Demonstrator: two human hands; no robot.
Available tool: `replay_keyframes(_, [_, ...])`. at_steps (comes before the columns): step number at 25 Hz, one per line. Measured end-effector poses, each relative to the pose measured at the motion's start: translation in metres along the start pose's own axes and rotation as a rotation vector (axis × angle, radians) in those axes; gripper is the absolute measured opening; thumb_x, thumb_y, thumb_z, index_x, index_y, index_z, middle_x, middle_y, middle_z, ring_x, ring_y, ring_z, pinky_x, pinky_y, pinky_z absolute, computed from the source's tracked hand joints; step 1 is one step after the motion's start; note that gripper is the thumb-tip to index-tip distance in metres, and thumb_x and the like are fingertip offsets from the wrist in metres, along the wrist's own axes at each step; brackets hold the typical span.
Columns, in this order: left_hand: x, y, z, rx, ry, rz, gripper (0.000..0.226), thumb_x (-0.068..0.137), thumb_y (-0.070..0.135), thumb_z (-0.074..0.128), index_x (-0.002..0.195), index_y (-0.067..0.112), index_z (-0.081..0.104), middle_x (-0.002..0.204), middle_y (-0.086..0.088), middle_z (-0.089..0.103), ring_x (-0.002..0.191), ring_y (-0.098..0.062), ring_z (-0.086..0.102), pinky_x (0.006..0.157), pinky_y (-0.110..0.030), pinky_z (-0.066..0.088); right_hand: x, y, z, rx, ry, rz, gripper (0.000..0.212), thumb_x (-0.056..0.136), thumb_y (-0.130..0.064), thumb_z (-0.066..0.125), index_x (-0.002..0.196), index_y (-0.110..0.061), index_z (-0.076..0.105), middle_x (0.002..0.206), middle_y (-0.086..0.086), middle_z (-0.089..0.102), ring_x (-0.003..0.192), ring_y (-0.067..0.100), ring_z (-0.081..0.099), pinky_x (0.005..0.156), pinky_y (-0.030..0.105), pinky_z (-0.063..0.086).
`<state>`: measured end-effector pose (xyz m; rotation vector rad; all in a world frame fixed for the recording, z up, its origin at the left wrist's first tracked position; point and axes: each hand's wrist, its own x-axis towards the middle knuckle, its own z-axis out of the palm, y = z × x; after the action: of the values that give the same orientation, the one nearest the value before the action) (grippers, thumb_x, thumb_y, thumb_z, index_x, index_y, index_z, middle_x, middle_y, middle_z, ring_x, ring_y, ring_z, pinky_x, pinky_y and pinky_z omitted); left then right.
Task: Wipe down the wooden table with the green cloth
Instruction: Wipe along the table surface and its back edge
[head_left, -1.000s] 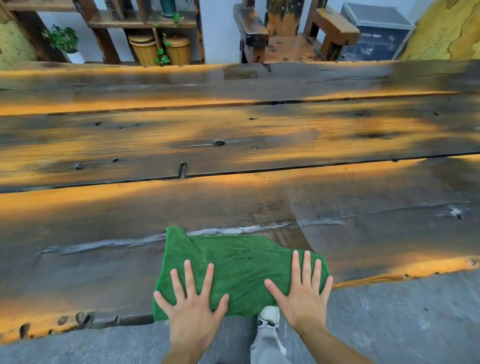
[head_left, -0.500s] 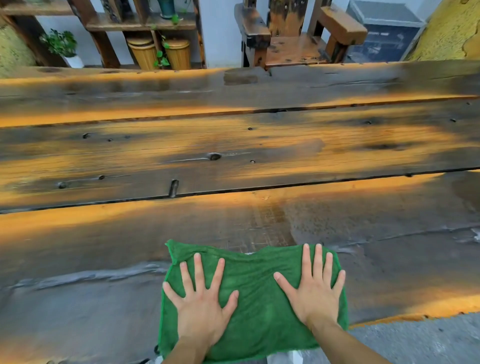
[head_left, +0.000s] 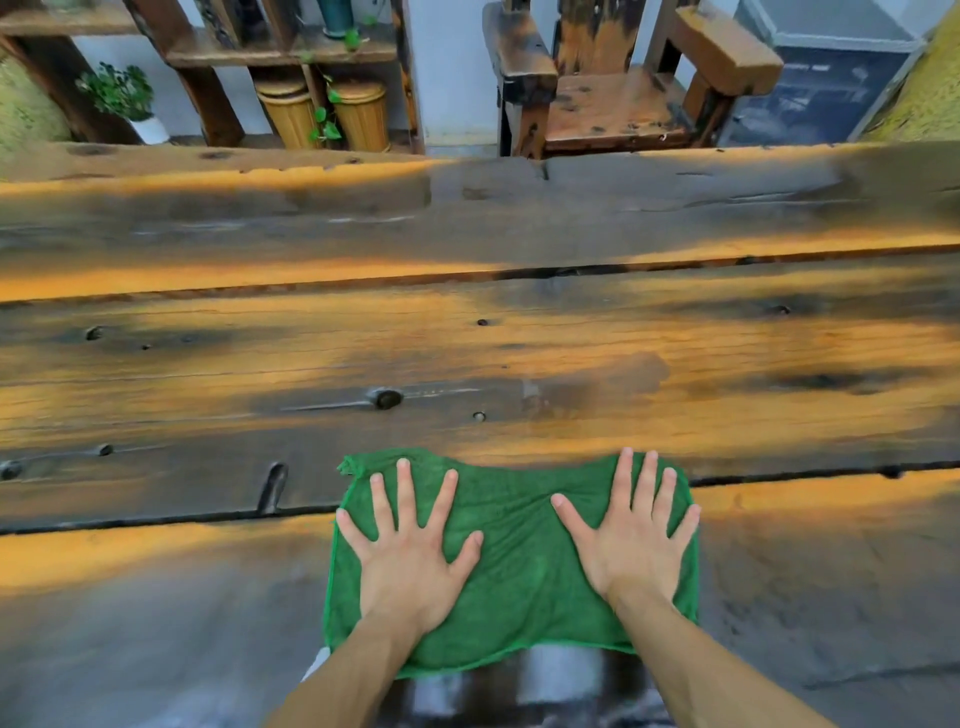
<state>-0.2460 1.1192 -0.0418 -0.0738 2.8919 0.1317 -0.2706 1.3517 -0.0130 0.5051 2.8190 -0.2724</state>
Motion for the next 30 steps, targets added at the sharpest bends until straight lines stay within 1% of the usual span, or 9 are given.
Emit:
replay_keyframes(2, [0.036, 0.013, -0.006, 0.005, -0.001, -0.006, 0.075, 0.092, 0.081, 0.013, 0.158, 0.045, 0.021, 0.168, -0.015, 0.016, 0.150, -0.049, 0.019, 0.104, -0.082, 0.013, 0.040, -0.003, -0.008, 0.019, 0.011, 0.004, 0.108, 0.073, -0.094, 0.003, 0.151, -0.027, -0.031, 0.161, 0.002, -0.030, 0.150, 0.023, -0.024, 0.120, 0.056, -0.010])
replay_keyframes(3, [0.051, 0.019, -0.012, 0.002, -0.002, -0.017, 0.076, 0.090, 0.083, 0.006, 0.158, 0.048, 0.014, 0.169, -0.013, 0.009, 0.152, -0.048, 0.013, 0.106, -0.081, 0.009, 0.057, -0.004, -0.014, 0.022, 0.012, 0.003, 0.109, 0.073, -0.094, 0.004, 0.152, -0.027, -0.030, 0.162, 0.002, -0.029, 0.150, 0.023, -0.024, 0.120, 0.056, -0.010])
replay_keyframes(5, [0.080, 0.033, -0.022, -0.011, 0.019, -0.055, 0.079, 0.082, 0.085, -0.011, 0.155, 0.053, -0.006, 0.168, -0.010, -0.013, 0.154, -0.045, -0.006, 0.108, -0.079, -0.001, 0.094, -0.006, -0.023, 0.032, 0.011, -0.007, 0.110, 0.073, -0.095, 0.005, 0.152, -0.026, -0.029, 0.162, 0.002, -0.028, 0.151, 0.023, -0.024, 0.120, 0.056, -0.010])
replay_keyframes(6, [0.094, 0.039, -0.026, -0.015, 0.026, -0.073, 0.080, 0.079, 0.086, -0.015, 0.152, 0.054, -0.014, 0.167, -0.009, -0.020, 0.153, -0.043, -0.013, 0.109, -0.078, -0.004, 0.113, -0.008, -0.027, 0.034, 0.013, -0.009, 0.111, 0.073, -0.096, 0.006, 0.152, -0.026, -0.029, 0.163, 0.002, -0.028, 0.151, 0.023, -0.023, 0.120, 0.057, -0.009])
replay_keyframes(9, [0.137, 0.057, -0.040, 0.006, -0.010, -0.102, 0.079, 0.077, 0.084, -0.012, 0.148, 0.053, -0.027, 0.163, -0.008, -0.033, 0.151, -0.041, -0.024, 0.111, -0.077, -0.006, 0.158, -0.014, -0.036, 0.033, 0.028, -0.028, 0.112, 0.072, -0.097, 0.004, 0.153, -0.025, -0.028, 0.163, 0.003, -0.027, 0.151, 0.024, -0.023, 0.119, 0.057, -0.010])
replay_keyframes(11, [0.162, 0.063, -0.046, 0.022, -0.026, -0.110, 0.078, 0.078, 0.083, -0.011, 0.147, 0.052, -0.032, 0.161, -0.008, -0.037, 0.149, -0.041, -0.028, 0.111, -0.077, -0.005, 0.184, -0.018, -0.042, 0.036, 0.038, -0.047, 0.112, 0.072, -0.096, 0.004, 0.153, -0.025, -0.028, 0.163, 0.003, -0.027, 0.151, 0.024, -0.023, 0.119, 0.057, -0.010])
replay_keyframes(19, [0.246, 0.077, -0.065, 0.024, 0.024, -0.107, 0.078, 0.082, 0.082, -0.004, 0.151, 0.052, -0.025, 0.164, -0.009, -0.031, 0.151, -0.042, -0.023, 0.112, -0.077, -0.007, 0.272, -0.040, -0.060, 0.014, 0.088, -0.102, 0.111, 0.075, -0.095, 0.009, 0.156, -0.026, -0.022, 0.166, 0.003, -0.020, 0.152, 0.023, -0.019, 0.120, 0.057, -0.009])
replay_keyframes(23, [0.287, 0.077, -0.076, 0.020, 0.033, -0.096, 0.077, 0.084, 0.083, -0.003, 0.151, 0.052, -0.023, 0.165, -0.009, -0.029, 0.151, -0.042, -0.022, 0.112, -0.077, -0.006, 0.307, -0.052, -0.067, 0.005, 0.098, -0.103, 0.111, 0.075, -0.096, 0.008, 0.156, -0.026, -0.022, 0.166, 0.003, -0.020, 0.152, 0.023, -0.019, 0.120, 0.057, -0.009])
replay_keyframes(30, [0.362, 0.078, -0.097, -0.007, 0.058, -0.068, 0.074, 0.088, 0.082, 0.007, 0.153, 0.055, -0.016, 0.166, -0.007, -0.027, 0.152, -0.040, -0.023, 0.113, -0.075, -0.008, 0.371, -0.079, -0.082, -0.004, 0.139, -0.083, 0.110, 0.076, -0.094, 0.012, 0.158, -0.026, -0.013, 0.167, 0.004, -0.014, 0.153, 0.022, -0.015, 0.120, 0.057, -0.007])
